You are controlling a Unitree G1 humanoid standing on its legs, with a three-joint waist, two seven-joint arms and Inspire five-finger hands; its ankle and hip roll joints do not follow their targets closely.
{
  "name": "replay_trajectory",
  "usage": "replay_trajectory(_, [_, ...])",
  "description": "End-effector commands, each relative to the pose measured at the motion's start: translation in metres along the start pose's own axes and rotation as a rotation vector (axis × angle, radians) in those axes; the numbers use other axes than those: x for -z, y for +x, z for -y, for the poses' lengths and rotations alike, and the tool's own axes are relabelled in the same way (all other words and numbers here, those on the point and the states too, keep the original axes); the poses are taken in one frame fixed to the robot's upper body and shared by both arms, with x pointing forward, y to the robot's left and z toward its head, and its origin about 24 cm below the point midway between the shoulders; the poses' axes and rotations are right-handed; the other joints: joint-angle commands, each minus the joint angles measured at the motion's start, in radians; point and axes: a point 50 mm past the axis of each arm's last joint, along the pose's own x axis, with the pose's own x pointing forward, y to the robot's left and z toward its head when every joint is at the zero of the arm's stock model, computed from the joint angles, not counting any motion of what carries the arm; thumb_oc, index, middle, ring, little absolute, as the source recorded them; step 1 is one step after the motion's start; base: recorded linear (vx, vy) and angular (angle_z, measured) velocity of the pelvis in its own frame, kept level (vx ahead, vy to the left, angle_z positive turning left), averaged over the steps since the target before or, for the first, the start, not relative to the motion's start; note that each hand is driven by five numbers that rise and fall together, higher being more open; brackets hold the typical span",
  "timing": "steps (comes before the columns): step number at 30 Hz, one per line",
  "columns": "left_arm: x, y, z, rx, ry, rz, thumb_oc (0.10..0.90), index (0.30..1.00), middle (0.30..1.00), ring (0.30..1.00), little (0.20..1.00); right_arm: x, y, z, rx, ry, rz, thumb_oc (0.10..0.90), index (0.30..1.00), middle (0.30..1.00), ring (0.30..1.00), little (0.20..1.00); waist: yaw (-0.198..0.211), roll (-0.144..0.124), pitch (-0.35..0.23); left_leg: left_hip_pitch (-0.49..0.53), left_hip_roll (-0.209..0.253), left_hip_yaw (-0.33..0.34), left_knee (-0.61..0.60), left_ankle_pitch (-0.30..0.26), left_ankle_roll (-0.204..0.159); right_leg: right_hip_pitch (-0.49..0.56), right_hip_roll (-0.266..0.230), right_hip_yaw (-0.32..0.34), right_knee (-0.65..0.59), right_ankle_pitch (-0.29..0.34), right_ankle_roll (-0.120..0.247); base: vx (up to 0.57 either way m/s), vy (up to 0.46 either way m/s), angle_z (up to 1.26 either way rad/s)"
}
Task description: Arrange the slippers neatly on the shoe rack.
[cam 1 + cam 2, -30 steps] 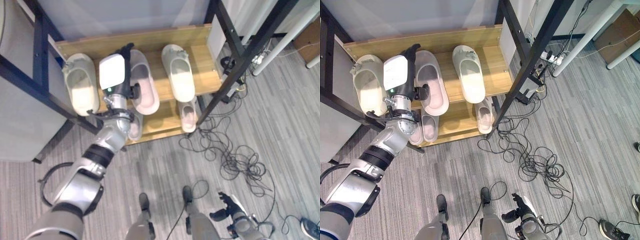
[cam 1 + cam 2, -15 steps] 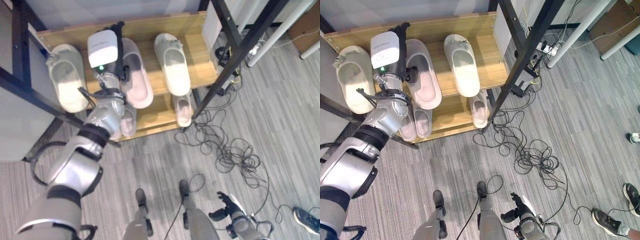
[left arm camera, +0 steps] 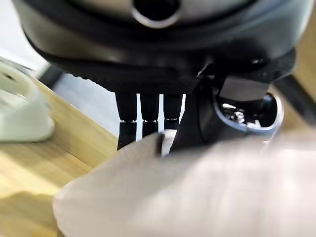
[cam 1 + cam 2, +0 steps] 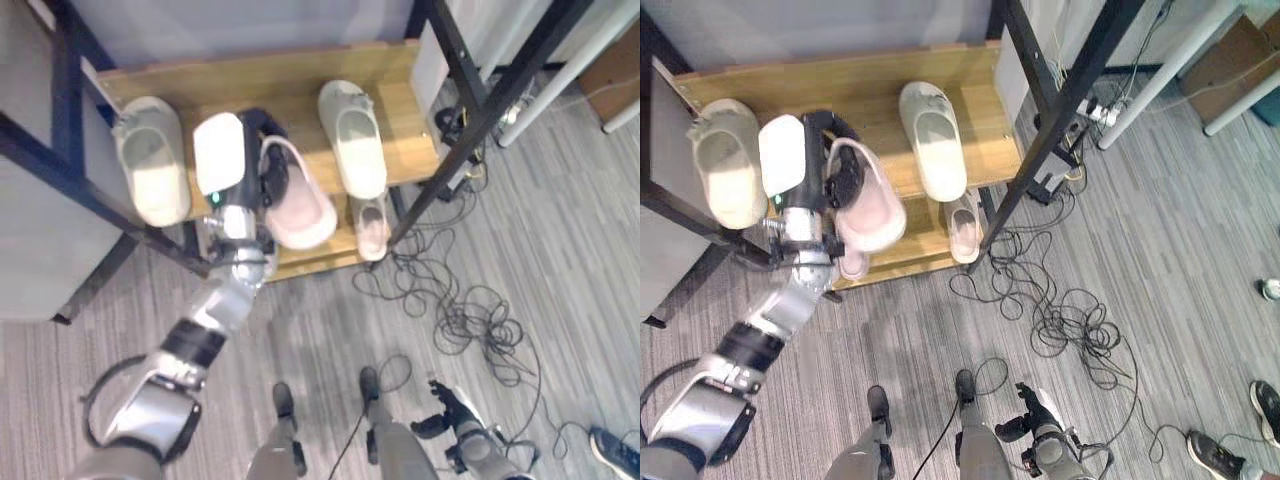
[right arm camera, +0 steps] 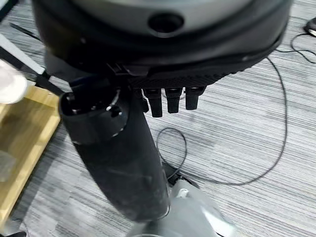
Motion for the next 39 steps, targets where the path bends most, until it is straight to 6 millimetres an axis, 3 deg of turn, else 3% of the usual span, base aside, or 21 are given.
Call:
replay_trajectory(1, [-0.048, 0.02, -0.024, -0.115, -0.084, 0.294, 0.4, 0.3, 0.3, 0.3, 0.3, 0.025, -0.005, 0.019, 0.093, 0.044, -0.084, 0.8, 0.9, 0.9, 0.9, 0.9, 0.049, 0.064, -0.034, 0.054, -0.022, -0.102, -0.006, -0.12, 0.019, 0.062, 0.009, -0.076, 0.042, -0.125, 0.053, 0.03, -0.053, 0.02])
replay_trajectory(5, [-0.05, -0.017, -0.025, -0.035, -0.147, 0.356, 0.4, 0.3, 0.3, 0.3, 0.3, 0.026, -0.005, 0.017, 0.103, 0.086, -0.106, 0.8, 0.9, 0.9, 0.9, 0.9, 0.076, 0.067, -0.072, 0.106, -0.02, -0.111, 0.003, -0.137, 0.021, 0.113, 0.01, -0.083, 0.046, -0.146, 0.047, 0.02, -0.039, 0.1])
replay_trajectory(7, [-0.049, -0.019, -0.026, -0.032, -0.146, 0.354, 0.4, 0.3, 0.3, 0.3, 0.3, 0.027, -0.006, 0.016, 0.101, 0.084, -0.107, 0.8, 0.9, 0.9, 0.9, 0.9, 0.075, 0.067, -0.072, 0.111, -0.02, -0.11, 0.002, -0.138, 0.021, 0.118, 0.01, -0.083, 0.045, -0.147, 0.047, 0.0, -0.021, 0.1])
replay_trajectory(9, [-0.05, -0.048, -0.021, 0.073, -0.226, 0.366, 0.4, 0.3, 0.3, 0.3, 0.3, 0.025, -0.006, 0.02, 0.125, 0.135, -0.098, 0.8, 0.9, 0.9, 0.9, 0.9, 0.092, 0.07, -0.089, 0.126, -0.021, -0.124, 0.053, -0.154, 0.026, 0.154, 0.004, -0.084, 0.061, -0.159, 0.038, -0.02, -0.075, 0.17])
replay_trajectory(12, [-0.049, -0.074, -0.013, 0.183, -0.329, 0.333, 0.4, 0.3, 0.3, 0.3, 0.3, 0.03, -0.008, 0.017, 0.123, 0.15, -0.107, 0.8, 0.9, 0.9, 0.9, 0.9, 0.1, 0.071, -0.108, 0.159, -0.021, -0.129, 0.08, -0.177, 0.032, 0.195, 0.001, -0.079, 0.06, -0.171, 0.035, 0.03, -0.06, 0.08])
replay_trajectory(14, [-0.05, -0.084, -0.01, 0.234, -0.416, 0.291, 0.4, 0.3, 0.3, 0.3, 0.3, 0.031, -0.01, 0.016, 0.127, 0.165, -0.11, 0.8, 0.9, 0.9, 0.9, 0.9, 0.101, 0.073, -0.111, 0.166, -0.019, -0.129, 0.092, -0.183, 0.035, 0.207, 0.001, -0.078, 0.061, -0.173, 0.033, 0.0, -0.045, -0.02])
replay_trajectory(15, [-0.049, -0.099, -0.004, 0.307, -0.475, 0.257, 0.4, 0.3, 0.3, 0.3, 0.3, 0.032, -0.011, 0.016, 0.129, 0.179, -0.11, 0.8, 0.9, 0.9, 0.9, 0.9, 0.101, 0.077, -0.108, 0.18, -0.02, -0.129, 0.1, -0.19, 0.037, 0.212, -0.001, -0.074, 0.071, -0.174, 0.034, -0.03, -0.025, 0.03])
replay_trajectory(19, [-0.04, -0.119, 0.016, 0.43, -0.493, 0.167, 0.4, 0.3, 0.3, 0.3, 0.3, 0.024, -0.01, 0.02, 0.139, 0.173, -0.063, 0.8, 0.9, 0.9, 0.9, 0.9, 0.107, 0.09, -0.079, 0.192, -0.006, -0.103, 0.118, -0.206, 0.048, 0.19, 0.005, -0.091, 0.16, -0.199, 0.041, -0.08, -0.032, -0.07])
replay_trajectory(22, [-0.034, -0.128, 0.031, 0.498, -0.506, 0.102, 0.4, 0.3, 0.3, 0.3, 0.3, 0.006, -0.006, 0.022, 0.129, 0.119, 0.013, 0.8, 0.9, 0.9, 0.9, 0.9, 0.118, 0.111, -0.04, 0.173, 0.032, -0.065, 0.17, -0.218, 0.044, 0.092, -0.059, -0.2, 0.353, -0.199, 0.057, -0.19, -0.142, -0.58])
replay_trajectory(24, [-0.036, -0.128, 0.036, 0.525, -0.491, 0.122, 0.4, 0.3, 0.3, 0.3, 0.3, 0.002, -0.005, 0.021, 0.124, 0.098, 0.033, 0.8, 0.9, 0.9, 0.9, 0.9, 0.111, 0.111, -0.036, 0.154, 0.057, -0.074, 0.199, -0.221, 0.033, 0.088, -0.094, -0.178, 0.354, -0.188, 0.055, -0.08, -0.33, -0.81])
replay_trajectory(25, [-0.037, -0.127, 0.038, 0.527, -0.49, 0.124, 0.4, 0.3, 0.3, 0.3, 0.3, 0.002, -0.006, 0.019, 0.114, 0.082, 0.039, 0.8, 0.9, 0.9, 0.9, 0.9, 0.107, 0.099, -0.036, 0.14, 0.06, -0.083, 0.218, -0.222, 0.024, 0.105, -0.087, -0.145, 0.309, -0.205, 0.05, 0.01, -0.516, -0.26])
replay_trajectory(26, [-0.031, -0.126, 0.039, 0.513, -0.477, 0.1, 0.4, 0.3, 0.3, 0.3, 0.3, 0.004, -0.008, 0.016, 0.109, 0.11, 0.036, 0.8, 0.9, 0.9, 0.9, 0.9, 0.104, 0.082, -0.053, 0.138, 0.099, -0.089, 0.233, -0.214, 0.0, 0.122, -0.06, -0.113, 0.272, -0.228, 0.05, 0.06, -0.548, -0.22])
replay_trajectory(27, [-0.031, -0.128, 0.04, 0.527, -0.473, 0.103, 0.4, 0.3, 0.3, 0.3, 0.3, 0.006, -0.009, 0.016, 0.106, 0.113, 0.033, 0.8, 0.9, 0.9, 0.9, 0.9, 0.107, 0.077, -0.058, 0.132, 0.125, -0.087, 0.239, -0.198, -0.017, 0.137, -0.044, -0.122, 0.257, -0.246, 0.043, 0.07, -0.613, -0.15])
replay_trajectory(28, [-0.033, -0.127, 0.042, 0.529, -0.479, 0.105, 0.4, 0.3, 0.3, 0.3, 0.3, 0.009, -0.01, 0.017, 0.117, 0.133, 0.031, 0.8, 0.9, 0.9, 0.9, 0.9, 0.102, 0.07, -0.056, 0.101, 0.177, -0.07, 0.282, -0.137, -0.039, 0.165, -0.026, -0.145, 0.239, -0.26, 0.027, 0.0, -0.498, 0.07])
replay_trajectory(30, [-0.039, -0.129, 0.047, 0.551, -0.492, 0.115, 0.4, 0.3, 0.3, 0.3, 0.3, 0.014, -0.013, 0.02, 0.129, 0.15, 0.026, 0.8, 0.9, 0.9, 0.9, 0.9, 0.078, 0.07, -0.04, 0.033, 0.24, -0.047, 0.377, -0.077, -0.038, 0.204, 0.01, -0.206, 0.204, -0.268, -0.015, -0.06, -0.453, 0.46])
replay_trajectory(31, [-0.039, -0.13, 0.048, 0.559, -0.486, 0.114, 0.4, 0.3, 0.3, 0.3, 0.3, 0.016, -0.014, 0.022, 0.133, 0.144, 0.024, 0.8, 0.9, 0.9, 0.9, 0.9, 0.072, 0.063, -0.03, 0.014, 0.239, -0.03, 0.421, -0.082, -0.031, 0.211, 0.017, -0.218, 0.199, -0.273, -0.027, -0.01, -0.302, 0.88])
replay_trajectory(32, [-0.035, -0.131, 0.048, 0.56, -0.472, 0.102, 0.4, 0.3, 0.3, 0.3, 0.3, 0.013, -0.013, 0.021, 0.123, 0.133, 0.035, 0.8, 0.9, 0.9, 0.9, 0.9, 0.073, 0.061, -0.027, 0.021, 0.204, -0.038, 0.418, -0.133, -0.017, 0.213, 0.022, -0.215, 0.197, -0.281, -0.029, 0.04, -0.262, 0.64])
replay_trajectory(33, [-0.031, -0.132, 0.051, 0.557, -0.44, 0.094, 0.4, 0.3, 0.3, 0.3, 0.3, 0.007, -0.01, 0.022, 0.127, 0.127, 0.049, 0.8, 0.9, 0.9, 0.9, 0.9, 0.092, 0.058, -0.015, -0.018, 0.112, -0.075, 0.416, -0.183, -0.002, 0.213, 0.027, -0.21, 0.192, -0.282, -0.032, 0.07, -0.196, 0.24])
replay_trajectory(35, [-0.031, -0.133, 0.053, 0.563, -0.425, 0.1, 0.4, 0.3, 0.3, 0.3, 0.3, 0.006, -0.009, 0.023, 0.132, 0.128, 0.046, 0.8, 0.9, 0.9, 0.9, 0.9, 0.091, 0.061, -0.024, -0.06, 0.063, -0.029, 0.366, -0.17, 0.018, 0.204, 0.032, -0.227, 0.176, -0.278, -0.03, 0.09, -0.075, -0.07])
replay_trajectory(36, [-0.028, -0.134, 0.057, 0.563, -0.402, 0.088, 0.4, 0.3, 0.3, 0.3, 0.3, 0.0, -0.006, 0.02, 0.126, 0.101, 0.057, 0.8, 0.9, 0.9, 0.9, 0.9, 0.116, 0.078, -0.024, -0.101, 0.007, -0.01, 0.314, -0.129, 0.02, 0.207, 0.05, -0.219, 0.158, -0.28, -0.026, 0.15, 0.061, 0.05])
replay_trajectory(39, [-0.027, -0.133, 0.06, 0.554, -0.384, 0.08, 0.4, 0.3, 0.3, 0.3, 0.3, -0.006, -0.005, 0.017, 0.113, 0.071, 0.077, 0.8, 0.9, 0.9, 0.9, 0.9, 0.145, 0.086, -0.019, -0.112, -0.029, -0.062, 0.281, -0.106, 0.001, 0.216, 0.069, -0.193, 0.157, -0.289, -0.022, 0.13, 0.064, -0.26])
